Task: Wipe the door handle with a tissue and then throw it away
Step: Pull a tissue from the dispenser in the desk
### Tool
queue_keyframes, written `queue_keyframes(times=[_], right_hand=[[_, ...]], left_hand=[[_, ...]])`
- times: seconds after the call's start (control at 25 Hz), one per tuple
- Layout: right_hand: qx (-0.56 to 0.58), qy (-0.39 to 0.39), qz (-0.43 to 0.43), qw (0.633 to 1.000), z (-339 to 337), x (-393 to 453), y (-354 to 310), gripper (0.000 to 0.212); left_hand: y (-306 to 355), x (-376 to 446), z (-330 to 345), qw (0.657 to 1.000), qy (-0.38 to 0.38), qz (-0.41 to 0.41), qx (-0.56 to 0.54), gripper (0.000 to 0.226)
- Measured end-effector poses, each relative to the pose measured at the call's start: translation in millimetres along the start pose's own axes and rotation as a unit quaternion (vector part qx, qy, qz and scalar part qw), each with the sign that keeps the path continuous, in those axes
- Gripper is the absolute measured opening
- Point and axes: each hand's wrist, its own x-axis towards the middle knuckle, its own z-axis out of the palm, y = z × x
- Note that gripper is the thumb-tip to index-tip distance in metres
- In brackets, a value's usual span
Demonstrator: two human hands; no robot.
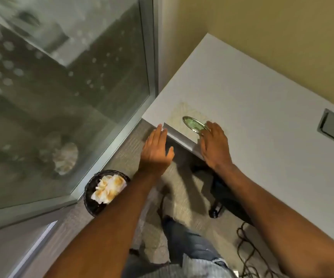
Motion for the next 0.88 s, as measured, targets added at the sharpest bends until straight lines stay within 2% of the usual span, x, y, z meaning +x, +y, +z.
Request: queue_keyframes(times=[0.04,0.12,0.28,0.44,0.52,0.64,0.76,0.88], right_hand=[[-0.022,-0.029,0.003,0.999,0.5,9.5,7.5,0.036],[-0.074,-0.082,-0.009,0.994,0.8,27.1,19.1,0.040],[-0.091,-0.095,-0.049,0.990,4.0,51.2,27.1,0.034],[-0.119,-0.132,-0.081,0.981,13.5,79.6,32.1,0.045],[-0.119,-0.106,-0.116,0.980,17.2,89.0,33.6,0.049],[-0.179,-0.045,-0.195,0.963,24.5,97.0,40.3,0.038],[-0.190,0.004,-0.222,0.956,28.9,105.1,42.1,0.043],[-0.151,0.003,-0.237,0.960,32.6,112.6,41.2,0.046]], left_hand=[[5.4,10.2,8.1,1.000,0.008,0.020,0.017,0.054],[15.7,33.1,18.6,0.999,-0.020,-0.004,-0.027,0.055],[27.8,69.6,38.9,0.997,-0.061,-0.013,-0.034,0.061],[25.0,80.9,55.2,0.998,-0.063,0.014,0.012,0.060],[24.3,84.0,59.8,0.997,-0.063,0.010,0.031,0.060],[23.5,84.6,67.4,0.999,-0.041,0.010,0.031,0.058],[21.9,84.5,72.4,0.998,-0.034,0.006,0.043,0.054],[22.2,86.0,75.1,0.998,-0.032,0.007,0.056,0.052]])
